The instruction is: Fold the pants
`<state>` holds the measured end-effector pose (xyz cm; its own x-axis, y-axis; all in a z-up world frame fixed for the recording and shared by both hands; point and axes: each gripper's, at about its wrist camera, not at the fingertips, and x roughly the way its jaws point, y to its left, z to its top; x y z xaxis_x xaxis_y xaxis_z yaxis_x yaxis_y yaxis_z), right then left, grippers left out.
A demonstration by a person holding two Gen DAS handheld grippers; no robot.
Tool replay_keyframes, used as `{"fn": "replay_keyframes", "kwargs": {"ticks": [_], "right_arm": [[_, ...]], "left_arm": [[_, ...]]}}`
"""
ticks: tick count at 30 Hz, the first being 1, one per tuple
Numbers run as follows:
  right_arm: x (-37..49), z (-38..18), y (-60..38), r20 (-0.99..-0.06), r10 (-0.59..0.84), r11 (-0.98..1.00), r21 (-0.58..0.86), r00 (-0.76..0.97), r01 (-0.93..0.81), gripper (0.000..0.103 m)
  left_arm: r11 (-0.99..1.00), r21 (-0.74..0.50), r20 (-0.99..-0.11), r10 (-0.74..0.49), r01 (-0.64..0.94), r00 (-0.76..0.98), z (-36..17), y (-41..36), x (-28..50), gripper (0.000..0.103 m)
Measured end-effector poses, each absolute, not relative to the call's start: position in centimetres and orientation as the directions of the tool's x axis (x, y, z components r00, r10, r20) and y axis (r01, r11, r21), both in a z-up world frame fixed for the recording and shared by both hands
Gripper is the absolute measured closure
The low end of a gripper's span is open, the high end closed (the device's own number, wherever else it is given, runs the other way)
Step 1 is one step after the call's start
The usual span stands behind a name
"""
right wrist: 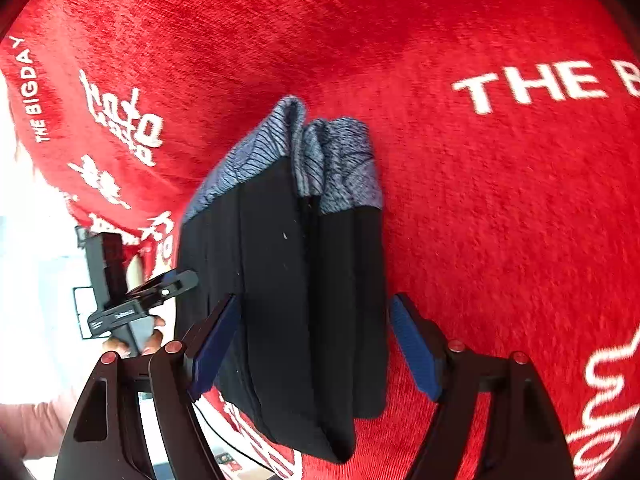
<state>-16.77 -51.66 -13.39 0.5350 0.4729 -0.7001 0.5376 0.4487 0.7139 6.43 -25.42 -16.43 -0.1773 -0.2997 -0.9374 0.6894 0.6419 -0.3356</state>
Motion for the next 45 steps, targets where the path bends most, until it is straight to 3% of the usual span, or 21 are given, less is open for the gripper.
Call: {"fn": "replay_keyframes", "kwargs": {"ticks": [8, 11, 17, 21, 37, 45], "right_arm": [[-15.1, -14.3, -51.7, -0.672, 0.523, 0.457, 0.740, 0.524, 0.493, 0.023], [-15.2, -14.5, -51.9, -0.671, 0.528, 0.431, 0.740, 0.521, 0.516, 0.025], [-15.4, -13.4, -51.6, -0.689, 0.504, 0.407, 0.722, 0.521, 0.560, 0.055], [-16.1, -12.3, -51.4, -0.676, 0.491, 0.368, 0.732, 0.549, 0.573, 0.060], [-21.1, -6.2, -48.9, -0.605, 0.540, 0.331, 0.792, 0.585, 0.513, 0.063], [-25.6, -5.8, -44.4, -0.633, 0.515, 0.330, 0.769, 0.578, 0.548, 0.063]], "left_arm": [[0.632, -0.468, -0.884, -0.339, 0.618, -0.322, -18.9, -24.4, 8.3, 0.000], [0.641, -0.445, -0.895, -0.342, 0.626, -0.286, -18.1, -24.4, 7.5, 0.001], [0.637, -0.416, -0.903, -0.374, 0.649, -0.211, -15.8, -25.9, 5.3, 0.037], [0.657, -0.427, -0.897, -0.394, 0.621, -0.200, -14.3, -25.2, 5.5, 0.052], [0.663, -0.369, -0.914, -0.385, 0.652, -0.125, -5.6, -20.3, 0.5, 0.053], [0.656, -0.381, -0.914, -0.374, 0.652, -0.158, -5.9, -17.3, -2.9, 0.053]]}}
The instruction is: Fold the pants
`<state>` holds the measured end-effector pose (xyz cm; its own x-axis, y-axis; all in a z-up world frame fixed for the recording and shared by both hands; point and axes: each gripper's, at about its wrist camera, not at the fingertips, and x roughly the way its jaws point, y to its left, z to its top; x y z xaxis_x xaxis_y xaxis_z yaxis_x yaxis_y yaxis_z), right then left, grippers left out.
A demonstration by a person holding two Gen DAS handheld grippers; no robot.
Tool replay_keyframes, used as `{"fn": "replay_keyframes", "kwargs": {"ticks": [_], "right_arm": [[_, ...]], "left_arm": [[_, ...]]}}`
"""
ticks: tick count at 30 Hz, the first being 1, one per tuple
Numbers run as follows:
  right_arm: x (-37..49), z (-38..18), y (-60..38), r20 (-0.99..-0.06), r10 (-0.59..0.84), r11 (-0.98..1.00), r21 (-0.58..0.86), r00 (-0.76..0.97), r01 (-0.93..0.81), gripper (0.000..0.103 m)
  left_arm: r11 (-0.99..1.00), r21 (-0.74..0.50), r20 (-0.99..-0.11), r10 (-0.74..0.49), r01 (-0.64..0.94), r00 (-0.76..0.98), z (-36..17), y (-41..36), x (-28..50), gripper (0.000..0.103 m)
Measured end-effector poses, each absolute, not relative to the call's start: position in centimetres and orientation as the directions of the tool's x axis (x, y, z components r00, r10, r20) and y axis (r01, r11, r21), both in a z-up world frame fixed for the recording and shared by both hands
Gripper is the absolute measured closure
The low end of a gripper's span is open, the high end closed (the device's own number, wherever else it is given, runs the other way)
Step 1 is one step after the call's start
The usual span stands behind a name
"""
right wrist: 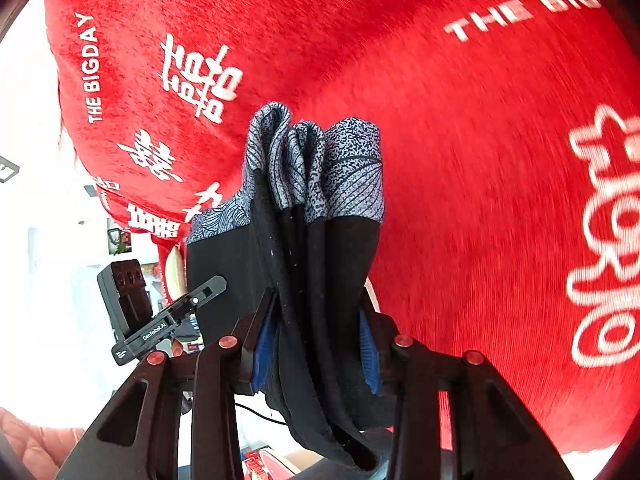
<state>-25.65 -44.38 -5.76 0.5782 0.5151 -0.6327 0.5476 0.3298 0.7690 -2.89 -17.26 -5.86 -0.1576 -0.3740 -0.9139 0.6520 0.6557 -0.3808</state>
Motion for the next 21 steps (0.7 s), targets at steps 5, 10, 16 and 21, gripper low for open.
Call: {"fn": "replay_keyframes", "kwargs": {"ticks": [5, 10, 16, 21], "right_arm": [[-26.8, -6.9, -42.4, -0.673, 0.479, 0.346, 0.734, 0.563, 0.584, 0.063], [-27.1, -9.0, -40.8, -0.735, 0.448, 0.410, 0.674, 0.509, 0.614, 0.062], [-27.5, -9.9, -40.3, -0.787, 0.371, 0.460, 0.617, 0.493, 0.639, 0.048], [-27.1, -8.7, -39.1, -0.867, 0.254, 0.567, 0.493, 0.430, 0.660, 0.039]], "left_arm": [[0.661, -0.383, -0.913, -0.377, 0.645, -0.156, -8.5, -15.8, -4.2, 0.053], [0.694, -0.345, -0.928, -0.352, 0.632, -0.120, -11.6, -14.3, -4.8, 0.038], [0.722, -0.234, -0.950, -0.312, 0.651, 0.004, -12.5, -13.4, -4.5, 0.000], [0.724, -0.194, -0.957, -0.288, 0.662, 0.035, -12.0, -13.5, -5.0, 0.000]]}}
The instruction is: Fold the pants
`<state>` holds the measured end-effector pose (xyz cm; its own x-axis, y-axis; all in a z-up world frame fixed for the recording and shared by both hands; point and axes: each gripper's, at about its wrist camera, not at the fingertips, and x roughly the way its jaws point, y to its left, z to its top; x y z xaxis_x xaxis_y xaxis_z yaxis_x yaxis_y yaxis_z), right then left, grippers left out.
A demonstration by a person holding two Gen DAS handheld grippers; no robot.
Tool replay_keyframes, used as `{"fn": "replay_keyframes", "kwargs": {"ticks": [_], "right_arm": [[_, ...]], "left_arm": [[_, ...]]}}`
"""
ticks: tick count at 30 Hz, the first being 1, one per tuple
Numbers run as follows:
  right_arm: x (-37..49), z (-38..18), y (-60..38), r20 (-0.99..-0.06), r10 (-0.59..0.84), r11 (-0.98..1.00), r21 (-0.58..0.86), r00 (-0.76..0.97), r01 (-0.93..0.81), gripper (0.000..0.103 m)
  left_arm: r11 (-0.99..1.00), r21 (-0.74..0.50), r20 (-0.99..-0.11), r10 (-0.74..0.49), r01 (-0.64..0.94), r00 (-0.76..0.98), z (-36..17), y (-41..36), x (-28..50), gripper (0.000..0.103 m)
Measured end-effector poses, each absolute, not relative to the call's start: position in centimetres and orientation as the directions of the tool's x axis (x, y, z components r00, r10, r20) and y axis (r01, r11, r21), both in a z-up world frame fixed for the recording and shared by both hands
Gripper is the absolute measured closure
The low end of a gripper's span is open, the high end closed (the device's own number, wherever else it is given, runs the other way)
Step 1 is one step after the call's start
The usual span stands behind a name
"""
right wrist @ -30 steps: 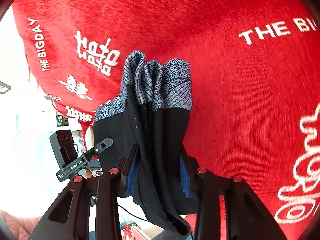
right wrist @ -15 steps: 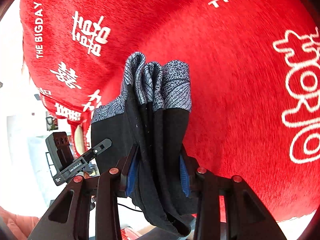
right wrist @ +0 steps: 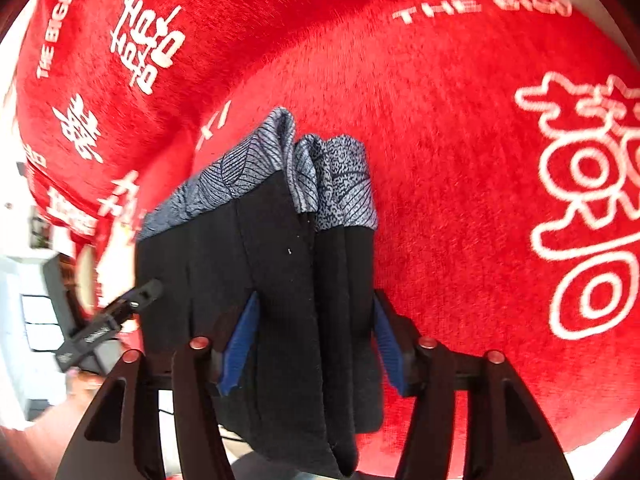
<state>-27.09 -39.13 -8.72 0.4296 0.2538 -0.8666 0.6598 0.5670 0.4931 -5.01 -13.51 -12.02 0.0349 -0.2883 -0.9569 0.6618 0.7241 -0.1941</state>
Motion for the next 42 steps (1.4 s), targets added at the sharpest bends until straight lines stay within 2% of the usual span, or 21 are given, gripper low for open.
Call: {"fn": "replay_keyframes", "kwargs": {"ticks": [4, 9, 12, 19, 22, 24, 30, 35, 42], "right_arm": [[-26.2, -7.2, -38.3, -0.930, 0.148, 0.641, 0.350, 0.338, 0.683, 0.039], [-26.2, -5.7, -37.3, -0.962, 0.111, 0.639, 0.262, 0.251, 0.723, 0.036], [-27.0, -4.0, -36.2, -0.965, 0.108, 0.621, 0.254, 0.241, 0.741, 0.029], [-28.0, -0.9, -33.4, -0.972, 0.089, 0.621, 0.224, 0.216, 0.752, 0.023], [-28.1, 0.1, -32.5, -0.977, 0.076, 0.622, 0.203, 0.200, 0.756, 0.012], [-28.4, 0.8, -31.9, -0.977, 0.072, 0.624, 0.200, 0.199, 0.756, 0.000], [-28.6, 2.8, -30.4, -0.984, 0.034, 0.646, 0.155, 0.175, 0.747, 0.000], [-28.9, 3.5, -29.0, -0.987, 0.077, 0.645, 0.159, 0.143, 0.748, 0.000], [-28.7, 5.0, -27.5, -0.988, 0.066, 0.627, 0.150, 0.140, 0.764, 0.000]], "left_arm": [[0.747, -0.135, -0.973, -0.225, 0.651, 0.057, -11.0, -13.5, -5.1, 0.000], [0.768, -0.065, -0.983, -0.158, 0.637, 0.091, -9.0, -12.4, -5.9, 0.000], [0.766, -0.035, -0.989, -0.119, 0.642, 0.088, -7.9, -12.1, -7.1, 0.000], [0.733, 0.002, -0.995, -0.067, 0.680, 0.075, -5.7, -11.6, -10.4, 0.000], [0.717, -0.001, -0.996, -0.065, 0.697, 0.066, -4.4, -11.6, -11.8, 0.000], [0.708, 0.001, -0.995, -0.067, 0.706, 0.068, -3.5, -11.6, -12.5, 0.000], [0.696, 0.009, -0.994, -0.071, 0.718, 0.081, -1.3, -11.5, -13.8, 0.000], [0.705, 0.008, -0.994, -0.070, 0.710, 0.081, 0.4, -11.0, -14.4, 0.000], [0.703, 0.020, -0.993, -0.069, 0.711, 0.096, 2.1, -10.1, -14.3, 0.000]]}}
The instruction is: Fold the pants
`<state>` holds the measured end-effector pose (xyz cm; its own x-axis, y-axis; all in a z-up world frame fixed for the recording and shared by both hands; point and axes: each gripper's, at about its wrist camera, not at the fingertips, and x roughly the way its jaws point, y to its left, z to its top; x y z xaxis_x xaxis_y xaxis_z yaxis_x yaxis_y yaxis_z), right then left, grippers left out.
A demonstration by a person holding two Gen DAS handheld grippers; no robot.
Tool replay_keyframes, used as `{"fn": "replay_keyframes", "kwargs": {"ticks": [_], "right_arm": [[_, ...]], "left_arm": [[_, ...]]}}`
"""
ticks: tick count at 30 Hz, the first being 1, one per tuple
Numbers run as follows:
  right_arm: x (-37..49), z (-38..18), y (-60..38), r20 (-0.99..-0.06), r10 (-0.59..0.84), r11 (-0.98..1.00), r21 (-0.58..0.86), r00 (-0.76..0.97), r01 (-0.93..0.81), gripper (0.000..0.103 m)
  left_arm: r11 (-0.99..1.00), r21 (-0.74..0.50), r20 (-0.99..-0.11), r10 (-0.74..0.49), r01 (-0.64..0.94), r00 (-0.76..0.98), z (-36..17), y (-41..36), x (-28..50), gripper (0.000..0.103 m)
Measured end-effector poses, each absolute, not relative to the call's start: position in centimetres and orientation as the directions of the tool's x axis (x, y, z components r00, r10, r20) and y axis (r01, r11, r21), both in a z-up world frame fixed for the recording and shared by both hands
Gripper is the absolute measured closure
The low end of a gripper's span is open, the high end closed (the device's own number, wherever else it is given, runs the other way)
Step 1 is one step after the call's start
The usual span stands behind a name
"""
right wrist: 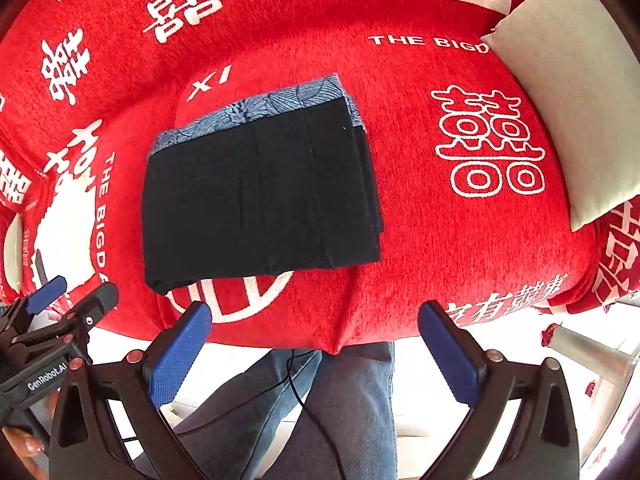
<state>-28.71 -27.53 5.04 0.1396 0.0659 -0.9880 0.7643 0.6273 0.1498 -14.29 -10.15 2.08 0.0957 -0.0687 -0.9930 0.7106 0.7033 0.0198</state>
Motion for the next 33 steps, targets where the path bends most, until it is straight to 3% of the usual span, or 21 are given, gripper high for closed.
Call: {"fn": "replay_keyframes", "kwargs": {"ticks": [33], "right_arm": [[-25.4, 9.2, -24.6, -0.990, -0.044, 0.678, 0.068, 0.133, 0.732, 0.000]], "left_arm": [[0.698, 0.003, -0.991, -0.096, 0.716, 0.097, 4.3, -8.8, -14.1, 0.000]]}}
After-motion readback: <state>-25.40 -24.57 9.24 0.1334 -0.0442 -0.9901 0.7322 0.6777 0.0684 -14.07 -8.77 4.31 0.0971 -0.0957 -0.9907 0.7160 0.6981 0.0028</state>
